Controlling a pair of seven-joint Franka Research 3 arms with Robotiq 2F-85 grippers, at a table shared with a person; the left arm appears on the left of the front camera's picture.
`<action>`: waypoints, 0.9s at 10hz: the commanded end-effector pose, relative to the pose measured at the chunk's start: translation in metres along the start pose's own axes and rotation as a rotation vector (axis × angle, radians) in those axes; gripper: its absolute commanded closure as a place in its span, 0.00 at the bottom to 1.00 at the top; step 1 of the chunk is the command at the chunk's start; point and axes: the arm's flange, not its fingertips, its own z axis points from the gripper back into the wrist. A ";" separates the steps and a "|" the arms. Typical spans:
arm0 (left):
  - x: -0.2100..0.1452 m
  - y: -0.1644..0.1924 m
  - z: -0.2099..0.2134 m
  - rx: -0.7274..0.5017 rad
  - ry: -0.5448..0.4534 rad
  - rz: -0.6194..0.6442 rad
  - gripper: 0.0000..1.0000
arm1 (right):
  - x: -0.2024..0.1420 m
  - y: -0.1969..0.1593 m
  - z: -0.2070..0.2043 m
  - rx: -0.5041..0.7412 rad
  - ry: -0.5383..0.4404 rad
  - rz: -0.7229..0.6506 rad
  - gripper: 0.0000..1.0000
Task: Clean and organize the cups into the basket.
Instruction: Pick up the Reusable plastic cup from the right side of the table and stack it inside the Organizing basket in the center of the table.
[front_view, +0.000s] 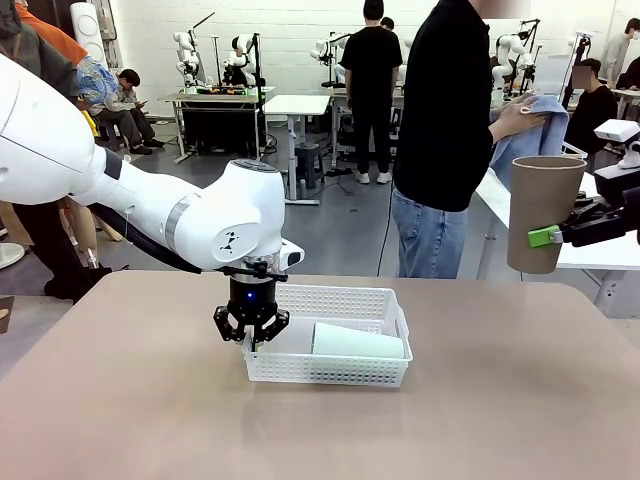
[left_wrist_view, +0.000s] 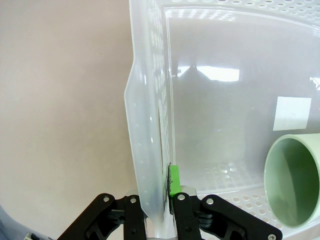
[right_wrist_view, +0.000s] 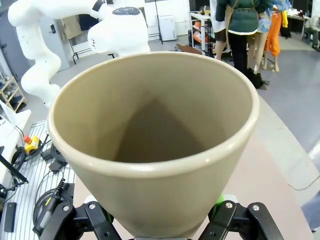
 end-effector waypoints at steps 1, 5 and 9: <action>-0.001 0.000 0.000 0.001 0.003 -0.003 1.00 | 0.001 -0.002 0.000 0.009 -0.005 0.019 0.31; -0.001 0.000 0.000 0.001 0.003 -0.003 1.00 | 0.019 0.002 -0.028 0.003 0.166 0.042 0.19; -0.001 0.000 0.000 0.001 0.003 -0.003 1.00 | 0.067 -0.019 -0.154 0.216 0.543 0.114 0.19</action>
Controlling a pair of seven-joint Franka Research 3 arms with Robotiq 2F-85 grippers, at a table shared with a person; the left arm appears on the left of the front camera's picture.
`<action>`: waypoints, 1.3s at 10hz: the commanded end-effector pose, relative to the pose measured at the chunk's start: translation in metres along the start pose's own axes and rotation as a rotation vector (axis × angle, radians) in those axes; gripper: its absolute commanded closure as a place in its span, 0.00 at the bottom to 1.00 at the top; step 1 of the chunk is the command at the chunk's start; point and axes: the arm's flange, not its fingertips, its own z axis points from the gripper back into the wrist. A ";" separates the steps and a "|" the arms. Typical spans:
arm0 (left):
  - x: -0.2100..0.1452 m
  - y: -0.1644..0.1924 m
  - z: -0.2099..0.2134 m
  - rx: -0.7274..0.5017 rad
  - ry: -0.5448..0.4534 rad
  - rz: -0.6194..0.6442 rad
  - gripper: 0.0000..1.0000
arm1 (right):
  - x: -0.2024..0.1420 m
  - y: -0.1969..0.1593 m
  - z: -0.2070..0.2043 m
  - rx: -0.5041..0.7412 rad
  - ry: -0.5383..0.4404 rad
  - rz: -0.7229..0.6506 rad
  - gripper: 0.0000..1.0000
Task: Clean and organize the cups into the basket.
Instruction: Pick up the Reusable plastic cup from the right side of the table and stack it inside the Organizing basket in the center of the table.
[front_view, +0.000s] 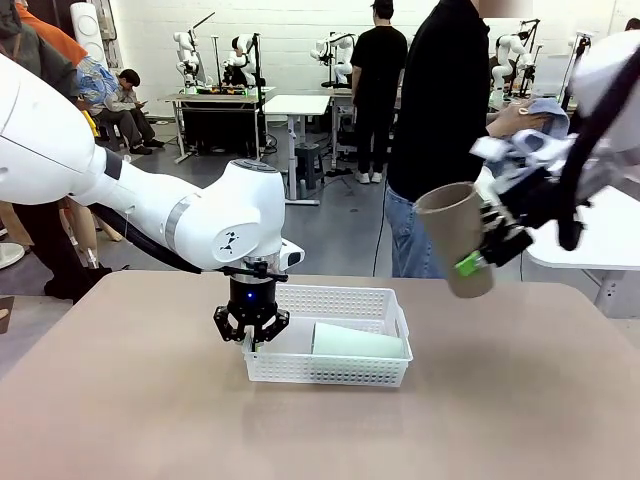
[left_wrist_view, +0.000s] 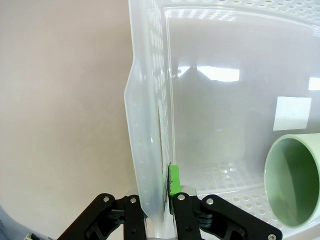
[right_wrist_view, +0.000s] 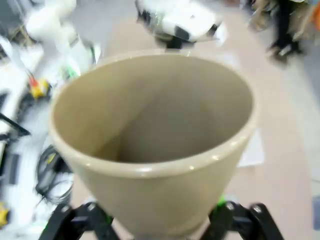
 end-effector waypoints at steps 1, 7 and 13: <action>-0.001 0.000 0.000 0.001 0.002 -0.002 1.00 | 0.024 -0.030 -0.029 0.081 0.242 0.004 0.19; -0.001 0.000 0.000 0.001 0.002 -0.002 1.00 | 0.055 -0.044 -0.131 0.114 0.797 0.025 0.19; -0.001 0.000 0.000 0.001 0.002 -0.002 1.00 | 0.047 -0.039 -0.136 0.116 0.778 0.051 0.19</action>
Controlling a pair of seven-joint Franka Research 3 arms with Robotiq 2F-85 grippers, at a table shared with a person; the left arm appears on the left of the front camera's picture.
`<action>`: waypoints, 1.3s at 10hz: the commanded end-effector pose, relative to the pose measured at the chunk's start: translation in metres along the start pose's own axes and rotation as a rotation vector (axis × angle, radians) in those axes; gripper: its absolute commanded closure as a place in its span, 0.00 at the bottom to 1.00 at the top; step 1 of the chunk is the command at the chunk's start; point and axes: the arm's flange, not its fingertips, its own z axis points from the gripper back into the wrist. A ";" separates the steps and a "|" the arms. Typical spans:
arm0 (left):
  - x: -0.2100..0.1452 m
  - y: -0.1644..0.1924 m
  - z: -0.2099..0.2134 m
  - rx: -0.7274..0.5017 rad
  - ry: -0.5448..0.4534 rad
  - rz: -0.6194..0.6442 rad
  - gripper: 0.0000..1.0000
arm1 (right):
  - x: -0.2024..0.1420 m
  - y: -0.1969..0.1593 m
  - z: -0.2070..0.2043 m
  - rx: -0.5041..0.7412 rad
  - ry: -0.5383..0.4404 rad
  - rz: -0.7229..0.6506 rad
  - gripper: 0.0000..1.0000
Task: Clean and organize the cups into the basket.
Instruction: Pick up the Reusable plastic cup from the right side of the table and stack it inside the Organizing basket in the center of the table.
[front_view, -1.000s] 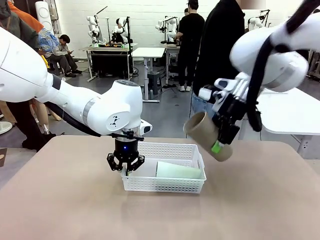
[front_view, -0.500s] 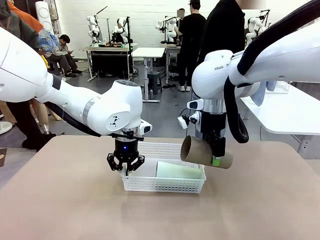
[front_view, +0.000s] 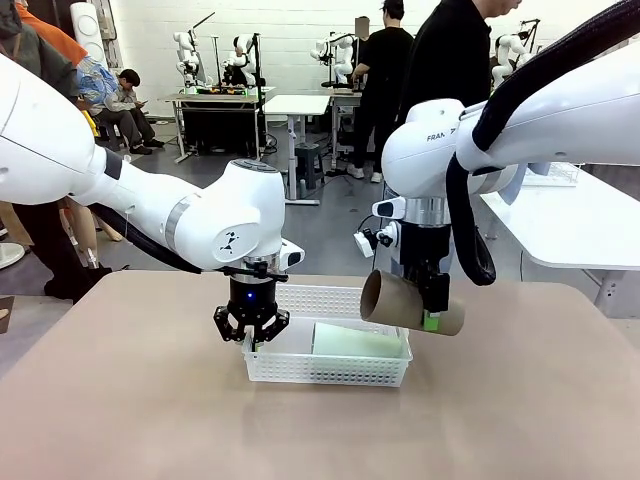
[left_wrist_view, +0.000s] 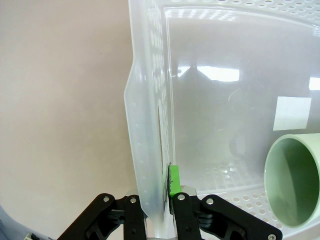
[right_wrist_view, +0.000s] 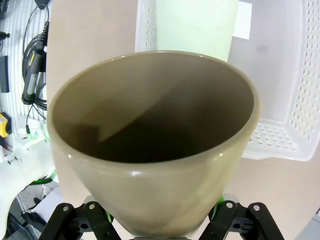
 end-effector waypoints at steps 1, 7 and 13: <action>-0.001 0.000 0.000 0.001 0.002 -0.002 1.00 | -0.001 0.001 -0.001 0.006 0.001 0.000 0.19; -0.001 0.000 0.000 0.001 0.002 -0.002 1.00 | 0.053 -0.026 -0.003 -0.058 0.101 -0.027 0.19; -0.001 0.000 0.000 0.001 0.002 -0.002 1.00 | 0.071 -0.049 0.010 -0.142 -0.107 0.034 0.19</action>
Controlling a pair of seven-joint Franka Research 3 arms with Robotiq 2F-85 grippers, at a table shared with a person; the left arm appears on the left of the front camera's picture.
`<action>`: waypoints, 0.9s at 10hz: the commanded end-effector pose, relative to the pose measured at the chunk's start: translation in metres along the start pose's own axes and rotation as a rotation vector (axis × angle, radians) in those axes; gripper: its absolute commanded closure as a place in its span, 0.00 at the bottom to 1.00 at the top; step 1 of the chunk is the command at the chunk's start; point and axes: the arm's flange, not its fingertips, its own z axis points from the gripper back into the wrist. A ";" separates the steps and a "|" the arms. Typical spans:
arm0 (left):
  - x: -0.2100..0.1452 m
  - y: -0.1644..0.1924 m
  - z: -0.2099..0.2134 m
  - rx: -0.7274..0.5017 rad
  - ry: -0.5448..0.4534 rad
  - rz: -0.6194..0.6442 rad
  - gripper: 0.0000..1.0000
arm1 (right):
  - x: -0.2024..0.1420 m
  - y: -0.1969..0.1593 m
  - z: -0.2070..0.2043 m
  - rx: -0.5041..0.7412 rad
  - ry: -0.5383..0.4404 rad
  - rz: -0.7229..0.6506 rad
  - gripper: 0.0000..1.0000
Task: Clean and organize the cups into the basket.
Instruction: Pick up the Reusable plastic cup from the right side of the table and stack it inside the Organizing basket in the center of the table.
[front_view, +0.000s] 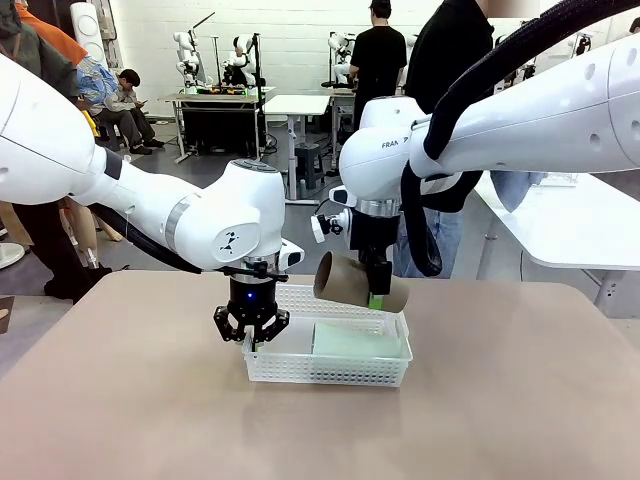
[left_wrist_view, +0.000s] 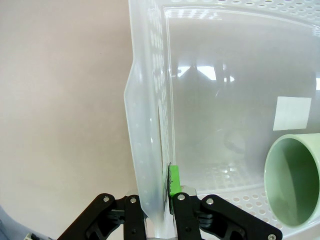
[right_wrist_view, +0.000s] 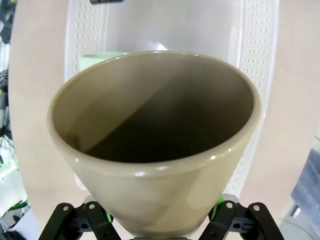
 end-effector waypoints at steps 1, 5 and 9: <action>-0.001 0.000 0.000 0.001 0.002 -0.002 1.00 | 0.003 -0.001 -0.004 0.020 -0.074 0.036 0.19; -0.001 0.000 0.000 0.001 0.002 -0.002 1.00 | -0.010 -0.013 -0.028 0.062 -0.105 0.019 0.19; -0.001 0.000 0.000 0.001 0.002 -0.002 1.00 | -0.019 -0.027 -0.062 0.127 -0.132 0.007 0.19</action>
